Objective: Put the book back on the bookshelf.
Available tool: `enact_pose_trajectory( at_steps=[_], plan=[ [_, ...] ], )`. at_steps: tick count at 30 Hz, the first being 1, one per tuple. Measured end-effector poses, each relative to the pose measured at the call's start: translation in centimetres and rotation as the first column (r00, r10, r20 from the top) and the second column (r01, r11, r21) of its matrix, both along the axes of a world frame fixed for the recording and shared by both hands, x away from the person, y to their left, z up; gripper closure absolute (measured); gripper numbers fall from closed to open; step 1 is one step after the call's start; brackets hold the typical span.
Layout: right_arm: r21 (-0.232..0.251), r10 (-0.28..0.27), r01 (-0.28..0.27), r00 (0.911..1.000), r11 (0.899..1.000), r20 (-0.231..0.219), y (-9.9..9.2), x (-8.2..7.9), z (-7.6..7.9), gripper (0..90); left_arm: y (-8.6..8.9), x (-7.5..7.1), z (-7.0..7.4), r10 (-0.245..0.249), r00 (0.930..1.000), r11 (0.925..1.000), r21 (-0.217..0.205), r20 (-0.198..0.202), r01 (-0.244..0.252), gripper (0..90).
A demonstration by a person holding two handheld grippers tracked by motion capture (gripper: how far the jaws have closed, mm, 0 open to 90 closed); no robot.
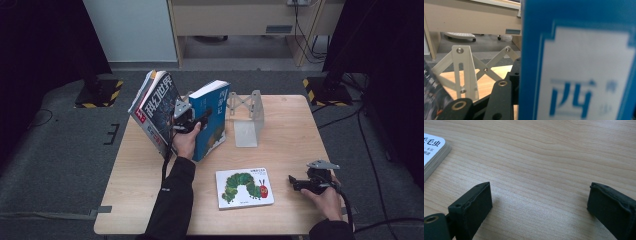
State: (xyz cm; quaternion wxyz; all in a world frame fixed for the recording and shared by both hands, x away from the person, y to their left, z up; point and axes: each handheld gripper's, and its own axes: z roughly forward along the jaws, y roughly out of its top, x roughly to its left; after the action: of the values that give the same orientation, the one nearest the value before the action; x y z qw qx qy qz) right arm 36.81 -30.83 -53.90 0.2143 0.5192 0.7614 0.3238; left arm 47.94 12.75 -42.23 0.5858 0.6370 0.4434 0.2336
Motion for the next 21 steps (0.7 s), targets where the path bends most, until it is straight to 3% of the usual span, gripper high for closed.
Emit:
enact_pose_trajectory(
  at_steps=[4,10,16,21],
  plan=[
    [0.000,-0.002,0.002,1.0000,1.000,-0.001,0.0,0.0,0.0,5.9,0.3,-1.2,-0.2,-0.009,0.9999,0.9996,0.026,0.006,0.009,59.1],
    [-0.002,-0.001,0.001,1.0000,1.000,0.000,0.0,0.0,0.0,5.7,1.2,-2.7,-1.0,0.004,0.9999,0.9994,0.033,0.009,-0.004,59.1],
    [-0.002,0.000,0.000,1.0000,1.000,-0.001,0.0,0.0,0.0,5.8,1.2,-3.8,-1.2,-0.025,0.9993,0.9992,0.033,0.027,0.024,58.8],
    [0.000,-0.002,0.002,1.0000,1.000,-0.003,0.0,0.0,0.0,5.7,1.3,-4.6,-1.7,0.003,0.9989,0.9995,0.033,0.047,-0.004,58.4]
  ],
)
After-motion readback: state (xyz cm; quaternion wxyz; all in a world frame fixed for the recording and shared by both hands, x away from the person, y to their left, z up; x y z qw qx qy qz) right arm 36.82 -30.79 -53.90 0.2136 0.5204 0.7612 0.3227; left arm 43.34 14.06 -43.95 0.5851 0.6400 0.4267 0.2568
